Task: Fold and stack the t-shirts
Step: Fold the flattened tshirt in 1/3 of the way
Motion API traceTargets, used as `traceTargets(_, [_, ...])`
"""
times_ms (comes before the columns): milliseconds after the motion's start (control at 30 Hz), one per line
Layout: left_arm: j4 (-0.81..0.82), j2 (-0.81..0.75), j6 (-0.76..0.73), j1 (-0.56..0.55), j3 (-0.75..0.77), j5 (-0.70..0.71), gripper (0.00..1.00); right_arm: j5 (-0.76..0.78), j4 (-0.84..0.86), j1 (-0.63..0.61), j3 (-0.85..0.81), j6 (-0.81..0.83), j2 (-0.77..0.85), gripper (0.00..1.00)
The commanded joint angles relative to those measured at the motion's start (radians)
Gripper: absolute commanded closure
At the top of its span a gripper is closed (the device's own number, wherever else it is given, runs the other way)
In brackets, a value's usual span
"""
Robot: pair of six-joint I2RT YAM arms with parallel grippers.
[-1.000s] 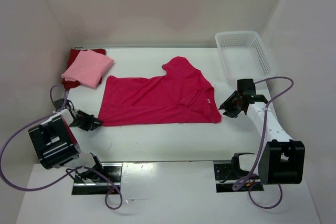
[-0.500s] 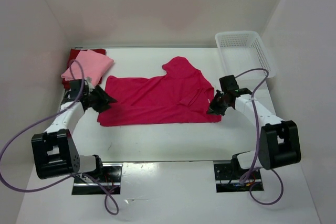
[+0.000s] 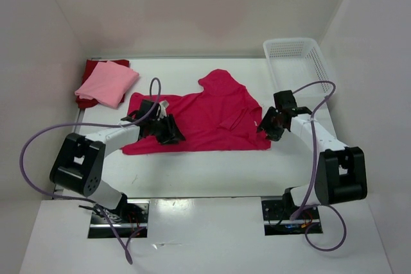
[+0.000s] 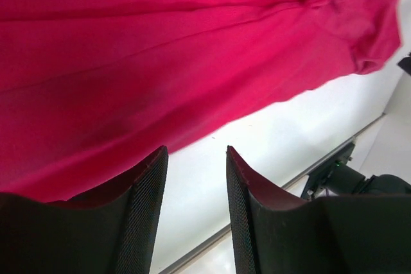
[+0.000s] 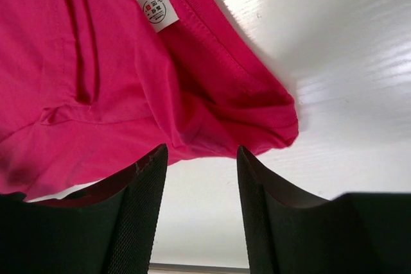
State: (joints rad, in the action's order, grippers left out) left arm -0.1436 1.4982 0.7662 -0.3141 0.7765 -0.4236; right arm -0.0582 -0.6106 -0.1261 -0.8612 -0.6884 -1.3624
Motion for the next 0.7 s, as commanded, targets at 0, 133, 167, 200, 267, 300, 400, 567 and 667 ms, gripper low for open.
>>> traceTargets(0, [0.073, 0.055, 0.016, 0.001, 0.024, 0.006, 0.51, -0.028, 0.061, 0.002, -0.039, 0.044, -0.079, 0.48])
traceTargets(133, [0.084, 0.066, 0.016, 0.001, 0.001, 0.009, 0.51, -0.072, 0.132, 0.002, -0.030, 0.024, -0.080, 0.62])
traceTargets(167, [0.084, 0.066, 0.016, 0.001, 0.001, 0.009, 0.51, -0.072, 0.132, 0.002, -0.030, 0.024, -0.090, 0.64])
traceTargets(200, [0.084, 0.066, 0.016, 0.001, -0.009, 0.020, 0.51, -0.072, 0.144, 0.002, -0.030, 0.024, -0.105, 0.67])
traceTargets(267, [0.084, 0.077, 0.007, 0.001, -0.019, 0.029, 0.51, -0.060, 0.144, 0.002, -0.030, 0.024, -0.115, 0.77])
traceTargets(300, [0.072, 0.077, 0.007, 0.001, -0.019, 0.029, 0.51, -0.049, 0.144, 0.002, -0.030, 0.024, -0.125, 0.83])
traceTargets(400, [0.038, 0.077, -0.004, 0.010, -0.028, 0.066, 0.51, 0.012, 0.153, 0.002, -0.030, 0.015, -0.126, 0.96])
traceTargets(567, [0.007, 0.077, -0.004, 0.085, -0.075, 0.088, 0.51, 0.075, 0.153, 0.092, -0.021, 0.006, -0.147, 0.97])
traceTargets(667, [0.007, 0.066, 0.005, 0.133, -0.106, 0.088, 0.51, 0.107, 0.153, 0.103, -0.021, 0.006, -0.208, 0.92])
